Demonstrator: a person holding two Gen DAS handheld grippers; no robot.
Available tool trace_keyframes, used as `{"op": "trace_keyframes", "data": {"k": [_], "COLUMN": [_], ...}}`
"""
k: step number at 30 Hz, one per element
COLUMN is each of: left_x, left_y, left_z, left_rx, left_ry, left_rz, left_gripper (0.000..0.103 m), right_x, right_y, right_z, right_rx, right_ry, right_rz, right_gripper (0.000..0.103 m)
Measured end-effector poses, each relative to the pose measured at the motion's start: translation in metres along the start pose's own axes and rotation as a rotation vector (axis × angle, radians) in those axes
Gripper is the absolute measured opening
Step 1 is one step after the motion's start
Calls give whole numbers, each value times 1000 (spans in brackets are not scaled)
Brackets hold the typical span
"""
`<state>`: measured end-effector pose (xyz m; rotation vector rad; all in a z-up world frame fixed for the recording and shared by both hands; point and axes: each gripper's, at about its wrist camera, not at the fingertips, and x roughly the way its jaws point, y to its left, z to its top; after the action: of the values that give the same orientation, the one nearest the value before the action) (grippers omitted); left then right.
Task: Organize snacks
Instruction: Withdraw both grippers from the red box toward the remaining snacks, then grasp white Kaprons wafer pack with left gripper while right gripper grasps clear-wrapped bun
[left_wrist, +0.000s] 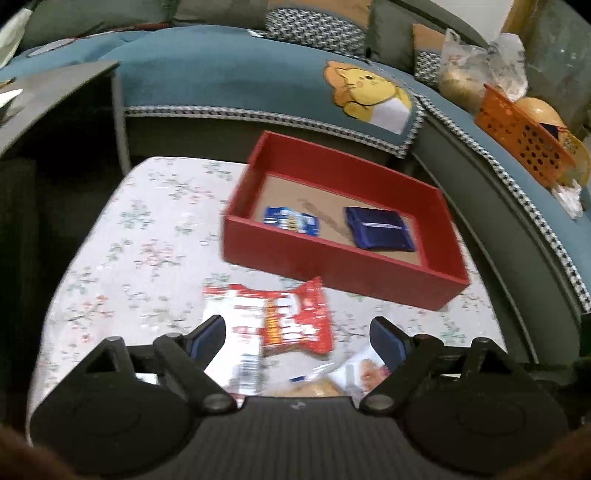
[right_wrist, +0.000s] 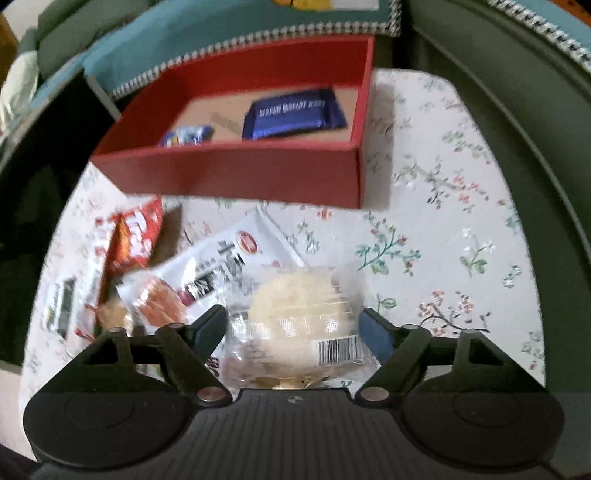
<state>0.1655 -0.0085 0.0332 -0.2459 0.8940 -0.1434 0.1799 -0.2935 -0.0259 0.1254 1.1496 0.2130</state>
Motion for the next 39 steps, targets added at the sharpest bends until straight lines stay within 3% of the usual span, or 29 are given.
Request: {"op": "trace_keyframes", "data": {"k": [2,7,16,23,27,31,39], "left_x": [-3,-1,-2,27,43,52,32], "left_y": [12,44,83,103,101,93,70], "left_z": [-2,-14,-38,-44,-46,-49,-60], "left_rx": [-20,-92,-149,-192,-193,-155,-120], "left_ry": [4,44,64,133,167,178,147], "left_rz": [16,85,219,252,285,336,251], "left_gripper": [94,95,95,95,85,66,64], "right_x": [5,-1,-28,-40,-44,-55,-60], "right_y": [1,10,23,35,37,42,59], "right_z": [-2,-1,-3,-4,-3,-4,-10], "right_rx": [-12,-43,-112,-141,-139,-155,-211], "right_ry": [-1,0,-58,-86,-99,-128,-128], "right_rz": [-13,3,10,19,29,45,77], "right_gripper": [85,72,71,71,71,71,71]}}
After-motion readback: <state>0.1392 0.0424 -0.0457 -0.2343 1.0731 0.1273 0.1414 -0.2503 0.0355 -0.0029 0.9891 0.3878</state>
